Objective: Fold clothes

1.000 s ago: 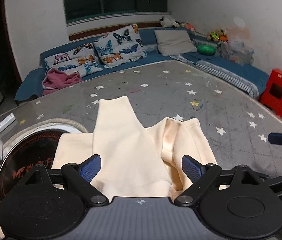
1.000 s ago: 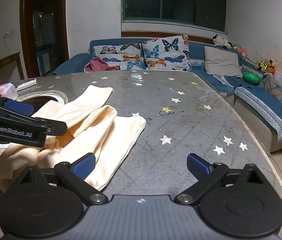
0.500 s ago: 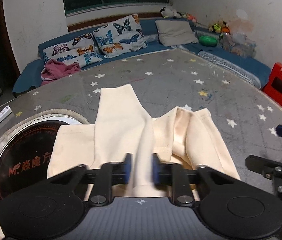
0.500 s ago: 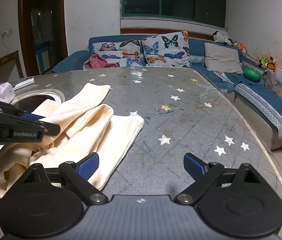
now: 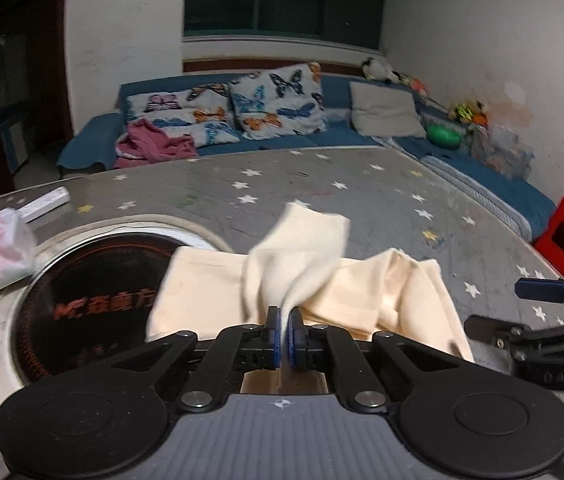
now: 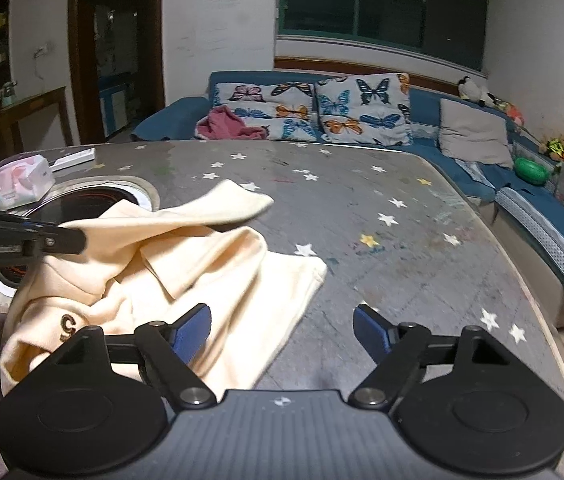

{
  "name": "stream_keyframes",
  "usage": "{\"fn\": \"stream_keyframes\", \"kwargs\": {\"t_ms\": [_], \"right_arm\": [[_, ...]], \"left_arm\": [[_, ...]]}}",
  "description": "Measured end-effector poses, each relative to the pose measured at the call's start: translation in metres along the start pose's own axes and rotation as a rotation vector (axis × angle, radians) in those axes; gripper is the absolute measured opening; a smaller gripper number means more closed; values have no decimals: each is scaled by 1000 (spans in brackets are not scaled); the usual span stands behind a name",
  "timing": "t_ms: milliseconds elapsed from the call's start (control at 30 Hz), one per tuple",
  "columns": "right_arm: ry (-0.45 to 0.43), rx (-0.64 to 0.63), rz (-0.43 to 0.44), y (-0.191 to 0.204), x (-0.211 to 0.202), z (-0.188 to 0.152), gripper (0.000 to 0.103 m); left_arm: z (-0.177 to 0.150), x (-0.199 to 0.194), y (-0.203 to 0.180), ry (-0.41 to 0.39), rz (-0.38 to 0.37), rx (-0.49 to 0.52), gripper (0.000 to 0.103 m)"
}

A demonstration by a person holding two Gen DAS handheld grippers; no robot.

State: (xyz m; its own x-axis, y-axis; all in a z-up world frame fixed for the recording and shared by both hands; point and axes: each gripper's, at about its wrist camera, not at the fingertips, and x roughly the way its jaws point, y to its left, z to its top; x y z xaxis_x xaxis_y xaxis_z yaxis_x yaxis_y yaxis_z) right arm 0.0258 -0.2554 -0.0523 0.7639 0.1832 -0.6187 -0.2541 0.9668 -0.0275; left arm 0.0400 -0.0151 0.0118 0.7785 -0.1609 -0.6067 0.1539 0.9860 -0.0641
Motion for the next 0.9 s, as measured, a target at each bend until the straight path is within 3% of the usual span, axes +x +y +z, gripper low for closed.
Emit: {"fn": "stream_keyframes", "kwargs": {"t_ms": [300, 467, 600, 700, 900], "right_arm": [[50, 29, 99, -3, 44, 31, 47], [87, 9, 100, 2, 74, 38, 34], [123, 23, 114, 4, 89, 35, 9], [97, 38, 105, 1, 80, 35, 3], [35, 35, 41, -9, 41, 33, 3]], "left_arm": [[-27, -37, 39, -5, 41, -96, 3], [-41, -48, 53, 14, 61, -128, 3], [-46, -49, 57, 27, 67, -134, 3], [-45, -48, 55, 26, 61, -115, 4], [-35, -42, 39, 4, 51, -32, 13]]}}
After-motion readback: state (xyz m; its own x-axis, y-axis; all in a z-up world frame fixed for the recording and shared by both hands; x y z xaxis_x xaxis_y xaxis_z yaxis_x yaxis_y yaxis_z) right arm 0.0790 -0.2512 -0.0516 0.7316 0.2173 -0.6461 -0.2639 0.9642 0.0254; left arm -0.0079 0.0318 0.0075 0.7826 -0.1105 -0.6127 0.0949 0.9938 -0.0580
